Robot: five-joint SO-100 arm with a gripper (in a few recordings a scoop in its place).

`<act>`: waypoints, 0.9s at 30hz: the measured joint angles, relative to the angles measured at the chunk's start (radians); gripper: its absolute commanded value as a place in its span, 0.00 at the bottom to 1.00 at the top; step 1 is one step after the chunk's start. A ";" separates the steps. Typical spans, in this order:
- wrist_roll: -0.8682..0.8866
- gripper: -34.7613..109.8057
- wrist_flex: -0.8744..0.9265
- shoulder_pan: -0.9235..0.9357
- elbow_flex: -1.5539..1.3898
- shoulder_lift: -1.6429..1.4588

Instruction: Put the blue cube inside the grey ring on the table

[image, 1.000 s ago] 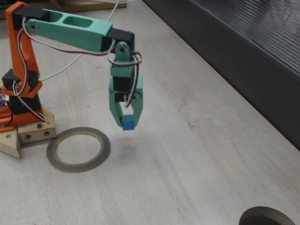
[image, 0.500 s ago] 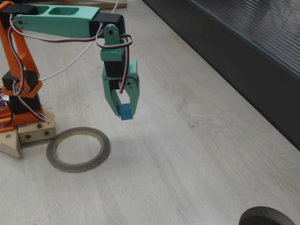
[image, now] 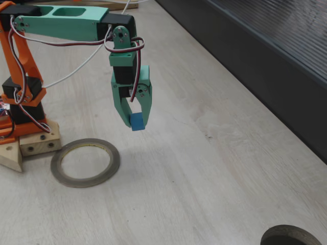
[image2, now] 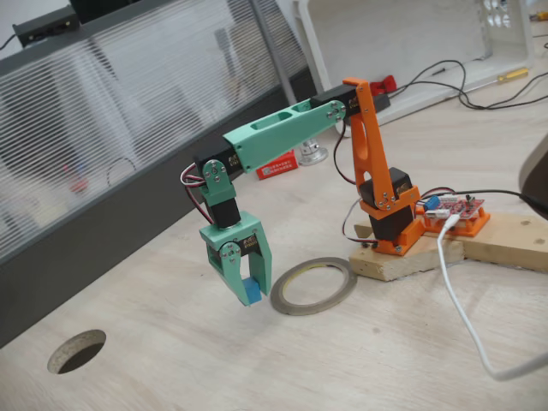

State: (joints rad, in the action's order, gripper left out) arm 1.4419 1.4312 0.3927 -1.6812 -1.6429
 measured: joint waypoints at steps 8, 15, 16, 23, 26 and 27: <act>0.000 0.37 -0.008 0.000 -0.104 -0.011; 0.000 0.37 -0.009 0.112 -0.318 -0.043; 0.000 0.37 -0.009 0.127 -0.330 -0.064; 0.000 0.37 -0.009 0.213 -0.342 -0.184; 0.000 0.37 -0.009 0.250 -0.342 -0.189; 0.000 0.37 -0.003 0.259 -0.344 -0.189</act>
State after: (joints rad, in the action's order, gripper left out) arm 1.4419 1.4281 0.6519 -2.0249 -1.8316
